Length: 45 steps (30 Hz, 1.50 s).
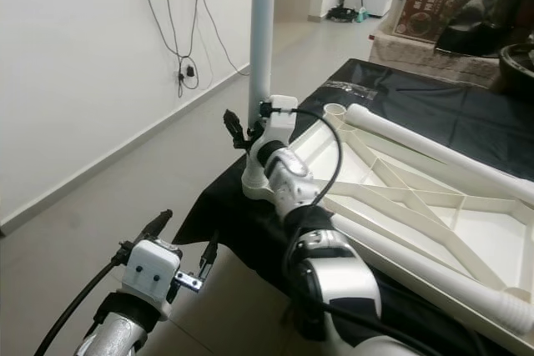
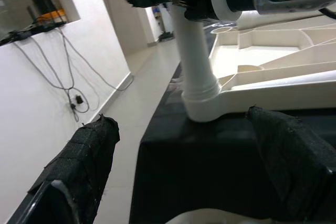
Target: Building children table
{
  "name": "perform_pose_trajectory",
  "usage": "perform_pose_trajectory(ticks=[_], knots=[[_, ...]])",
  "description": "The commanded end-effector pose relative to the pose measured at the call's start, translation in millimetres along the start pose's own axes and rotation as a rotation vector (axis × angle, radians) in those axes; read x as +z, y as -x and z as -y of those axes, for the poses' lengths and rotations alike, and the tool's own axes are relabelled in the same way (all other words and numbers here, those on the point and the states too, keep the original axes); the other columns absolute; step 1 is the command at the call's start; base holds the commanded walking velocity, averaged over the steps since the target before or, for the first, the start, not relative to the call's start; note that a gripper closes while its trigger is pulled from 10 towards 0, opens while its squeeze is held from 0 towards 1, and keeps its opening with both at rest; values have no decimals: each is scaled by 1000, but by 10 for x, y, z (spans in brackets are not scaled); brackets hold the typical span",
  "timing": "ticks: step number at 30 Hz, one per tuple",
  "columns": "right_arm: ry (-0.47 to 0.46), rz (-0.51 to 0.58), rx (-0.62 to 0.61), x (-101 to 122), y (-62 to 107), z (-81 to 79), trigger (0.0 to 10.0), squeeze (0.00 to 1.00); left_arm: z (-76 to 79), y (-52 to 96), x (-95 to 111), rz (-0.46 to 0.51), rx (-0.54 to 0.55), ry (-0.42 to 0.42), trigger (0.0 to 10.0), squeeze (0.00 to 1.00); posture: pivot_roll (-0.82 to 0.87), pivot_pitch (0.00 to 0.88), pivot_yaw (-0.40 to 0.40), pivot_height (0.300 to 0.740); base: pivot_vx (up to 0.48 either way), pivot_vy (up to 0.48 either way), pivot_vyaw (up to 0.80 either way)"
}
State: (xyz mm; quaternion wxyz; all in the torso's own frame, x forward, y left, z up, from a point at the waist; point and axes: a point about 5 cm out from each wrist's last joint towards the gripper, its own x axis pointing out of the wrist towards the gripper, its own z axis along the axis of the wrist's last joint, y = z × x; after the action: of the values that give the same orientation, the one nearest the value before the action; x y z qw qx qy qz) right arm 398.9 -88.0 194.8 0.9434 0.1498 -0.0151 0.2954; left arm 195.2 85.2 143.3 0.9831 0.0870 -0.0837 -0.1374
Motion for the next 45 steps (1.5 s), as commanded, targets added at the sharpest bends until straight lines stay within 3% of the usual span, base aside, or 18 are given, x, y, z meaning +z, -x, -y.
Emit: perform_pose_trajectory(ticks=[1,5,8,14,15,16,17,18,22,28,29,31,33,36,37,38,42,45], knots=[[10,-119,256,-149,-54,-238,10000,0,15,10,-41,-19,-3,3,10000,0,76,0,-21,740,0,0,0],[17,-148,325,-174,-49,-276,10000,0,12,12,-42,-20,-2,2,10000,0,76,0,-21,740,0,0,0],[88,-224,507,-218,-101,-474,10000,0,24,25,-24,-19,-3,-1,10000,0,110,13,-31,740,0,0,0],[65,-207,583,-159,-141,-568,10000,0,53,41,-11,-19,-7,2,10000,0,118,24,-33,740,0,0,0],[61,-223,624,-176,-129,-589,6314,0,57,43,-8,-19,-7,4,10000,0,121,29,-32,740,0,0,0],[66,-239,658,-193,-115,-604,4314,0,59,44,-6,-19,-7,5,10000,0,121,29,-32,740,0,0,0],[70,-250,681,-204,-107,-613,4314,0,61,45,-5,-20,-7,5,10000,0,121,29,-32,740,0,0,0],[81,-256,699,-220,-102,-630,0,0,59,47,-6,-21,-6,6,10000,0,121,33,-35,740,0,0,0],[115,-265,694,-253,-98,-636,0,0,57,50,-7,-22,-4,7,10000,0,121,33,-35,740,0,0,0],[234,-262,383,-289,-155,-474,0,0,57,45,-12,-23,-3,8,10000,0,105,33,-34,740,0,0,0],[255,-215,60,-219,-169,-256,0,0,53,32,-12,-21,-2,7,10000,0,101,31,-32,740,0,0,0],[252,-202,-36,-195,-160,-184,0,0,51,29,-12,-20,-2,7,10000,0,101,31,-32,740,0,0,0],[245,-140,-371,-110,-50,112,0,0,44,26,-18,-20,-2,6,10000,0,88,28,-29,740,0,0,0],[243,-117,-493,-83,11,220,0,0,41,25,-20,-20,-2,6,10000,0,88,28,-29,740,0,0,0],[220,-92,-635,-72,94,331,0,0,39,22,-23,-20,-3,6,10000,0,86,27,-27,740,0,0,0],[220,-92,-635,-72,94,331,0,0,39,22,-23,-20,-3,6,10000,0,86,27,-27,740,0,0,0],[135,-30,-928,-182,238,350,0,0,41,8,-27,-18,-8,5,10000,0,79,25,-21,740,0,0,0],[121,-29,-936,-227,216,274,0,0,41,3,-29,-18,-10,4,10000,0,79,25,-21,740,0,0,0]])
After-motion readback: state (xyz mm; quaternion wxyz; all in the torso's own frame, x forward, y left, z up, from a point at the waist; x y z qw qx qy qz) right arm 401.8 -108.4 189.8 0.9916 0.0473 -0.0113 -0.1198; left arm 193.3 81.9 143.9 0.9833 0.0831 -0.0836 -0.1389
